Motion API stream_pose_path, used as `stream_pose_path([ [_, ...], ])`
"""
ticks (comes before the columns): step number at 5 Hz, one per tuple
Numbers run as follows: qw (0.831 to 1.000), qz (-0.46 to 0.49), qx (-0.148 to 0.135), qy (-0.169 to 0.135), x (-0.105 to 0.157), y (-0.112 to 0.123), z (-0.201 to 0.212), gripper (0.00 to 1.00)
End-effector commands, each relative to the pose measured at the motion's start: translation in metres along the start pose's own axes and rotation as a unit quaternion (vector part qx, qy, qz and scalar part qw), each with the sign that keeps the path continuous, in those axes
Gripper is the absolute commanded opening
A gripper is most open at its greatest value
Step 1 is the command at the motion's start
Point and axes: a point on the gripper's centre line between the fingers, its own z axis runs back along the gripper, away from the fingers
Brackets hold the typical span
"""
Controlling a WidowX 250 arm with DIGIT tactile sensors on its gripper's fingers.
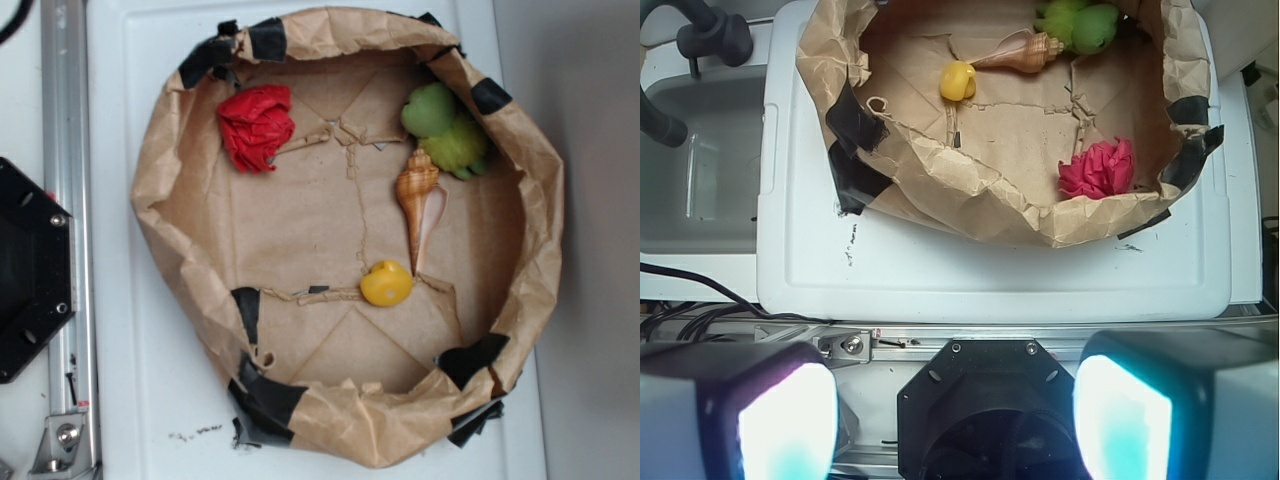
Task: Grab the yellow duck.
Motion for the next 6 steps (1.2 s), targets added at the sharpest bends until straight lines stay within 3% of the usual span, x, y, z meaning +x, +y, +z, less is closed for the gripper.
stream_pose_path([
  [1, 1.0, 0.0, 0.0, 0.0, 0.0, 0.0, 0.0, 1.0],
  [2, 0.995, 0.043, 0.021, -0.084, 0.038, 0.024, -0.037, 1.0],
  [3, 0.984, 0.092, 0.01, -0.15, 0.086, 0.034, -0.074, 1.0],
  [4, 0.977, 0.112, -0.016, -0.179, 0.113, 0.039, -0.094, 1.0],
  [5, 0.978, 0.13, -0.024, -0.16, 0.139, 0.05, -0.116, 1.0],
  [6, 0.978, 0.137, -0.043, -0.15, 0.151, 0.047, -0.142, 1.0],
])
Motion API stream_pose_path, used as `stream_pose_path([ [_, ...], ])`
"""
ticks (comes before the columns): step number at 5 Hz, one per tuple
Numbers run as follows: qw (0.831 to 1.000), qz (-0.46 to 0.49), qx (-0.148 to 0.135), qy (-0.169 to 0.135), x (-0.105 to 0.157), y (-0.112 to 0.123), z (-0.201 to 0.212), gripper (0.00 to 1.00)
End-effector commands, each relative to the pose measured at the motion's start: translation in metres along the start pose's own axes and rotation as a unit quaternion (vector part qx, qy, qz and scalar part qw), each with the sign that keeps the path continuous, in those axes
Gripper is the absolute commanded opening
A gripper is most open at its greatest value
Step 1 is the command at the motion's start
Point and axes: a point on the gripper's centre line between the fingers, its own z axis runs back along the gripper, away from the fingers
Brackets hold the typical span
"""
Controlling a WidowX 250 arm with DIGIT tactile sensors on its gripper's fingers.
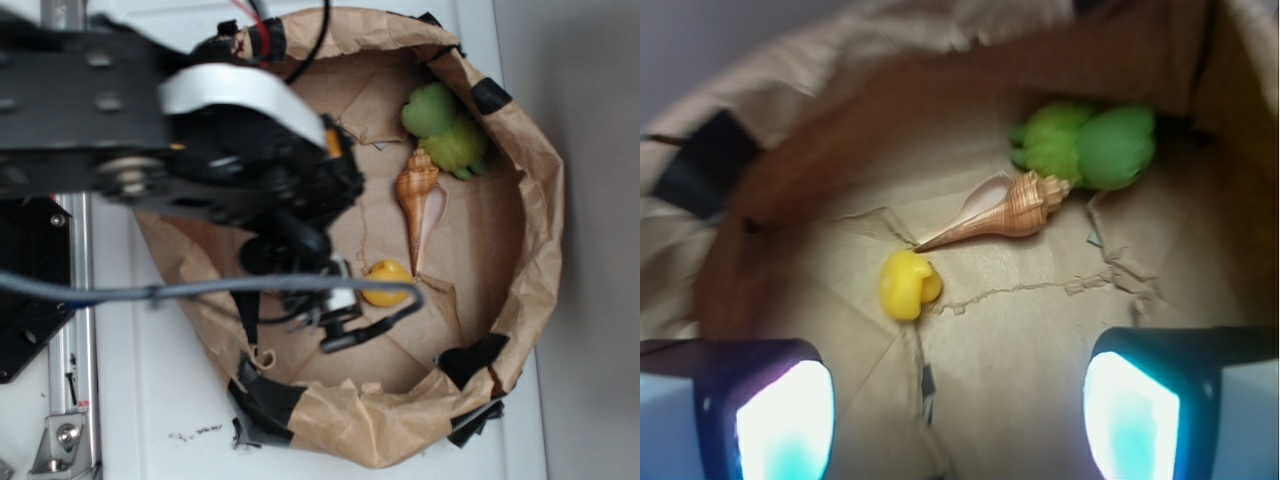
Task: Grab the yellow duck.
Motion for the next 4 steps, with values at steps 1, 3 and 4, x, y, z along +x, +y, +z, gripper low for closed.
stream_pose_path([
  [1, 1.0, 0.006, -0.009, -0.006, 0.021, 0.0, -0.033, 1.0],
  [3, 0.999, 0.004, -0.042, 0.008, 0.025, -0.01, -0.056, 1.0],
  [4, 0.998, -0.032, -0.039, 0.023, 0.025, -0.031, -0.069, 1.0],
])
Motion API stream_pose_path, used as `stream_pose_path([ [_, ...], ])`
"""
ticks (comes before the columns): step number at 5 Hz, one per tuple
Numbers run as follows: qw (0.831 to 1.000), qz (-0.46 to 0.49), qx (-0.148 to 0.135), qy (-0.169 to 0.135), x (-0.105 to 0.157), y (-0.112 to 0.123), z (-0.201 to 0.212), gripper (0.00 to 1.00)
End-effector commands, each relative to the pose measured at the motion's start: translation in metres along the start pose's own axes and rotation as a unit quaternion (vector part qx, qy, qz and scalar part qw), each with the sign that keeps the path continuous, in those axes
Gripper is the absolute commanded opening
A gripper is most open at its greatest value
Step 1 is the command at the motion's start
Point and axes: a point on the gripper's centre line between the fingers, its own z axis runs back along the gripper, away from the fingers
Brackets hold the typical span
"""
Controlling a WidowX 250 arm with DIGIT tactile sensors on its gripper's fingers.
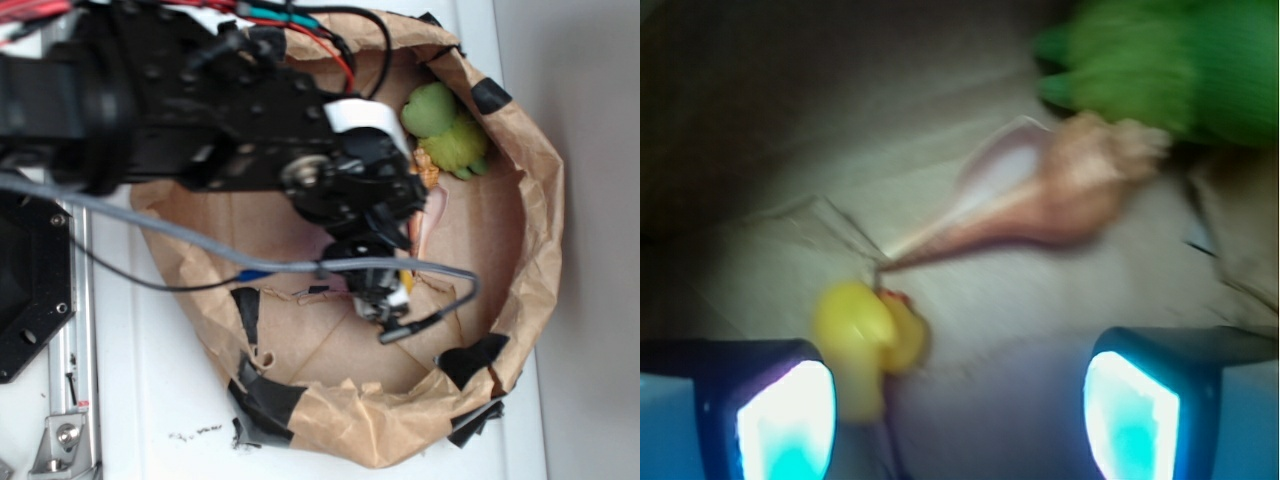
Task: Grab the yellow duck.
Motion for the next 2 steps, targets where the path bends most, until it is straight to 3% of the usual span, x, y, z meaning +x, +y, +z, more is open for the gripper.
stream_pose_path([
  [1, 0.997, -0.074, 0.006, 0.023, 0.006, -0.032, -0.026, 1.0],
  [2, 0.995, -0.091, 0.019, 0.048, -0.001, -0.034, -0.047, 1.0],
])
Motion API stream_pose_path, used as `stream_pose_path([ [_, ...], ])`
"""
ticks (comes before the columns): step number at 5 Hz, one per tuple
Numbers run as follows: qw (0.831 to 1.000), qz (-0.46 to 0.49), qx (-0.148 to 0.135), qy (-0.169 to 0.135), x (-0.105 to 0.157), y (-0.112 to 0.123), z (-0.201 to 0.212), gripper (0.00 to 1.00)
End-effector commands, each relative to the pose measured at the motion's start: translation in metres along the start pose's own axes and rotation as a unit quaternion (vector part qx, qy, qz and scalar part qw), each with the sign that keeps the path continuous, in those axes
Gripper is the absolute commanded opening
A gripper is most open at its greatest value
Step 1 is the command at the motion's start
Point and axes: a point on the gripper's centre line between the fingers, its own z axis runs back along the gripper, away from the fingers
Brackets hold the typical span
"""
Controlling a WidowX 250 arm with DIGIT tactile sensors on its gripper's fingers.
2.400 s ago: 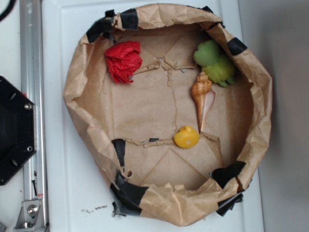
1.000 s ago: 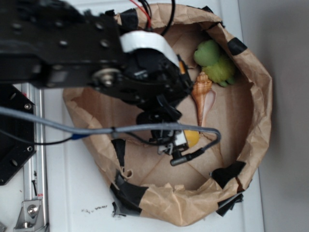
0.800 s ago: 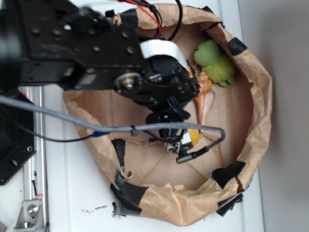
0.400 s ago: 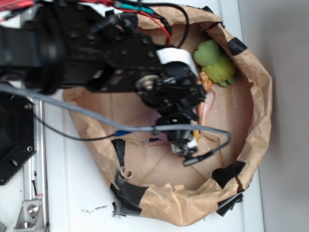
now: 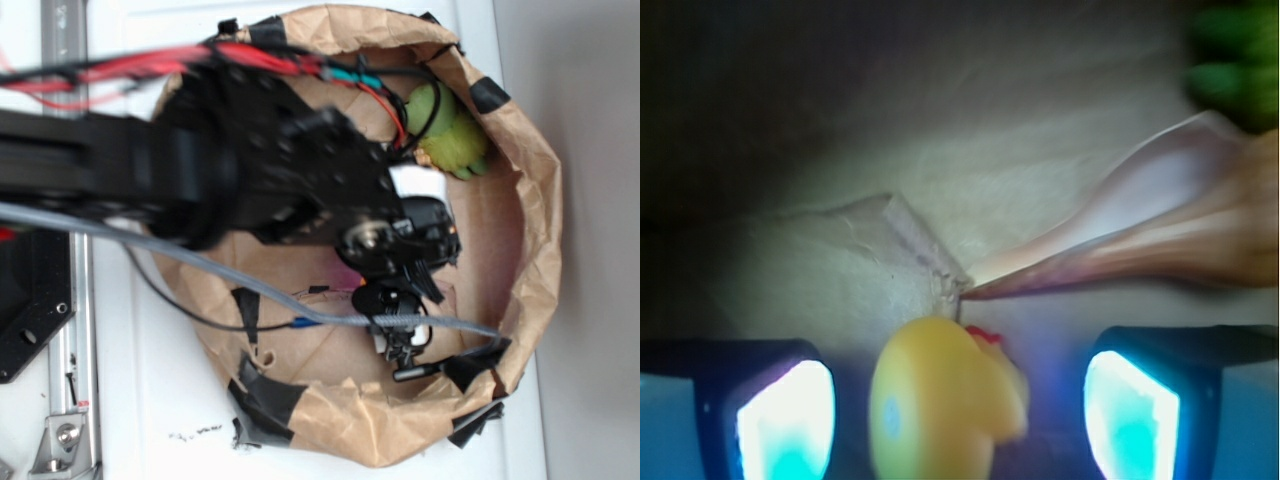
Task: Grab the yellow duck.
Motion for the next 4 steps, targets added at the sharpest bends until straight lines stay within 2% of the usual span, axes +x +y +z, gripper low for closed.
stream_pose_path([
  [1, 1.0, -0.031, 0.006, 0.003, 0.004, -0.022, -0.008, 0.0],
  [2, 0.999, -0.045, 0.025, 0.004, 0.001, -0.028, 0.01, 0.0],
  [3, 0.998, -0.058, 0.032, -0.012, 0.006, -0.029, 0.048, 0.0],
  [4, 0.997, -0.05, 0.039, -0.048, 0.01, -0.021, 0.096, 0.0],
])
